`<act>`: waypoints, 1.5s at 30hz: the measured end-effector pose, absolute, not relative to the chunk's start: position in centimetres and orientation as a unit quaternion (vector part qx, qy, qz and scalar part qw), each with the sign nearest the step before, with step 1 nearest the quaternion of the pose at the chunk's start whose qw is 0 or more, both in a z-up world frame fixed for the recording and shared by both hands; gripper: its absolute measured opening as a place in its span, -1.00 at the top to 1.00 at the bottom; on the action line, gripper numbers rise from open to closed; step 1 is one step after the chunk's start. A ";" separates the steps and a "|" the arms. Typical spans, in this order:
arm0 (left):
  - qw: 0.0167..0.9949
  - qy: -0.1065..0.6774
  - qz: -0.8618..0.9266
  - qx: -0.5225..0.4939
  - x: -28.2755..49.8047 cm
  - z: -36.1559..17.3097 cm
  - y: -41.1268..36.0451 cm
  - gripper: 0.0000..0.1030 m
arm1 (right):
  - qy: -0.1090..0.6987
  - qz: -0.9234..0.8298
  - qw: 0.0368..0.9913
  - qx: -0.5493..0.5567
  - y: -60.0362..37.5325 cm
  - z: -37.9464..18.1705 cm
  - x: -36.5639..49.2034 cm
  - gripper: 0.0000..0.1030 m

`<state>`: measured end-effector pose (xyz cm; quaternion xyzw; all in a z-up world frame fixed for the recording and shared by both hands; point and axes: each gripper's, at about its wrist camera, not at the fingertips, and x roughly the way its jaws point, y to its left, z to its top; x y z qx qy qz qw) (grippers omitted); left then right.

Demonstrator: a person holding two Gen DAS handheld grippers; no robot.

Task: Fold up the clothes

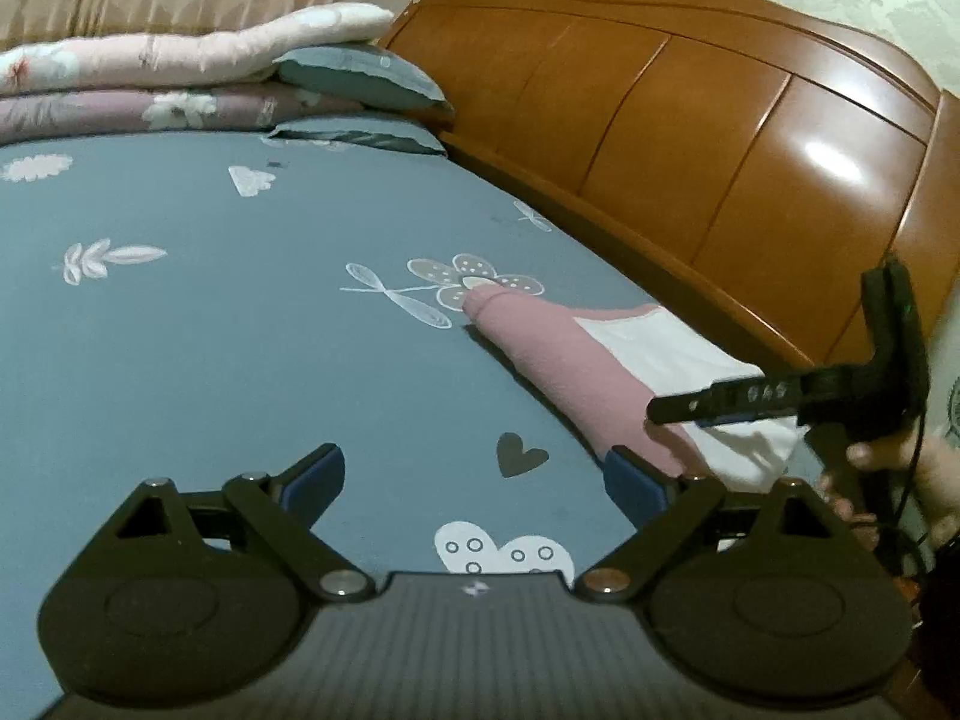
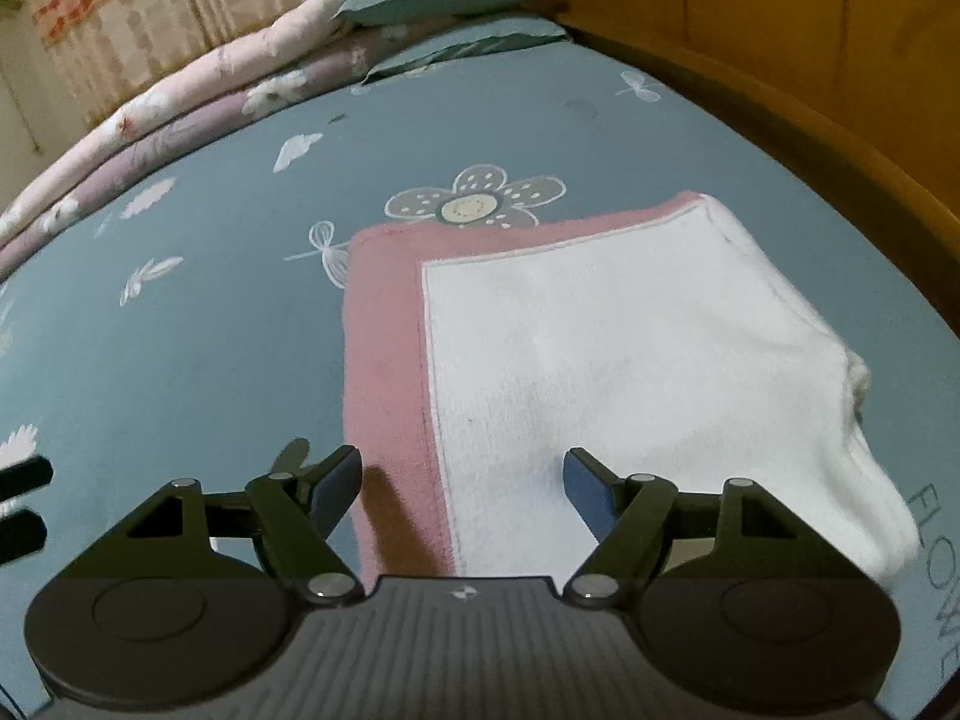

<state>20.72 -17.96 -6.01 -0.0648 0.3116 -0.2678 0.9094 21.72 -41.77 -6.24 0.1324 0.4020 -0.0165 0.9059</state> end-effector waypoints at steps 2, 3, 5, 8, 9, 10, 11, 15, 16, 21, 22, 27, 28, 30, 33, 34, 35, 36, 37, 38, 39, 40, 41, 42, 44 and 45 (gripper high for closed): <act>0.910 0.311 -0.267 -0.058 20.4 -5.7 -18.1 -0.92 | 0.386 -0.013 0.911 0.146 -41.5 -5.3 20.6 -0.56; 0.911 0.310 -0.266 -0.055 20.2 -5.5 -18.1 -0.92 | 0.379 -0.014 0.913 0.151 -41.4 -4.8 20.0 -0.62; 0.913 0.308 -0.264 -0.049 19.9 -5.2 -18.2 -0.93 | 0.369 -0.022 0.916 0.155 -41.0 -4.4 18.8 -0.65; 0.918 0.301 -0.257 -0.030 19.1 -4.8 -18.8 -0.93 | 0.369 -0.030 0.915 0.163 -40.5 -4.5 17.3 -0.70; 0.919 0.297 -0.258 -0.026 18.8 -4.7 -18.9 -0.93 | 0.369 -0.031 0.914 0.166 -40.3 -4.6 16.8 -0.71; 0.919 0.294 -0.261 -0.025 18.5 -4.6 -19.1 -0.93 | 0.370 -0.031 0.913 0.170 -40.2 -4.9 16.4 -0.72; 0.919 0.291 -0.264 -0.024 18.3 -4.5 -19.2 -0.95 | 0.373 -0.030 0.911 0.175 -40.0 -5.2 16.0 -0.73; 0.920 0.287 -0.267 -0.016 17.7 -4.2 -19.9 -0.97 | 0.393 -0.027 0.900 0.186 -39.6 -6.9 15.2 -0.76; 0.920 0.287 -0.266 -0.013 17.5 -4.1 -19.9 -0.97 | 0.398 -0.026 0.898 0.187 -39.5 -7.4 15.0 -0.77; 0.925 0.268 -0.269 -0.006 16.7 -3.4 -20.2 -0.97 | 0.397 -0.026 0.897 0.195 -39.3 -7.5 14.1 -0.79; 0.926 0.264 -0.270 -0.002 16.5 -3.2 -20.3 -0.98 | 0.394 -0.027 0.898 0.195 -39.3 -7.3 13.9 -0.79; 0.927 0.253 -0.276 0.007 16.0 -2.6 -20.8 -0.98 | 0.373 -0.036 0.908 0.187 -39.0 -5.9 12.2 -0.89; 0.928 0.252 -0.275 0.007 15.9 -2.5 -20.9 -0.98 | 0.368 -0.038 0.910 0.186 -38.9 -5.6 11.8 -0.90; 0.930 0.252 -0.268 0.007 15.8 -2.4 -21.0 -0.98 | 0.361 -0.040 0.914 0.184 -38.8 -5.2 10.8 -0.91; 0.935 0.247 -0.255 0.006 15.5 -2.1 -21.2 -0.98 | 0.350 -0.051 0.920 0.171 -38.5 -4.6 9.4 -0.93; 0.936 0.245 -0.252 0.006 15.3 -1.9 -21.2 -0.98 | 0.347 -0.056 0.922 0.165 -38.4 -4.5 9.0 -0.93; 0.937 0.245 -0.249 0.006 15.2 -1.8 -21.3 -0.98 | 0.345 -0.060 0.923 0.159 -38.2 -4.3 8.7 -0.93; 0.938 0.246 -0.246 0.007 15.1 -1.7 -21.3 -0.98 | 0.342 -0.063 0.925 0.153 -38.1 -4.2 8.5 -0.94; 0.938 0.246 -0.242 0.011 15.0 -1.6 -21.3 -0.98 | 0.340 -0.064 0.927 0.147 -37.8 -4.0 8.2 -0.94; 0.939 0.246 -0.239 0.016 14.8 -1.5 -21.4 -0.98 | 0.338 -0.062 0.928 0.144 -37.6 -3.9 7.9 -0.94; 0.940 0.246 -0.235 0.021 14.7 -1.3 -21.5 -0.98 | 0.336 -0.061 0.929 0.140 -37.4 -3.8 7.6 -0.94; 0.941 0.246 -0.231 0.026 14.5 -1.2 -21.5 -0.98 | 0.334 -0.060 0.931 0.137 -37.2 -3.6 7.3 -0.95; 0.941 0.246 -0.232 0.029 14.3 -1.1 -21.6 -0.98 | 0.332 -0.058 0.932 0.135 -36.9 -3.5 7.0 -0.95; 0.940 0.244 -0.235 0.030 14.1 -1.0 -21.6 -0.98 | 0.331 -0.056 0.933 0.132 -36.7 -3.4 6.7 -0.95; 0.939 0.240 -0.242 0.038 13.6 -0.8 -21.9 -0.98 | 0.327 -0.055 0.935 0.129 -36.2 -3.1 6.1 -0.96; 0.939 0.239 -0.245 0.043 13.4 -0.7 -22.1 -0.98 | 0.326 -0.056 0.935 0.126 -35.9 -2.9 5.8 -0.96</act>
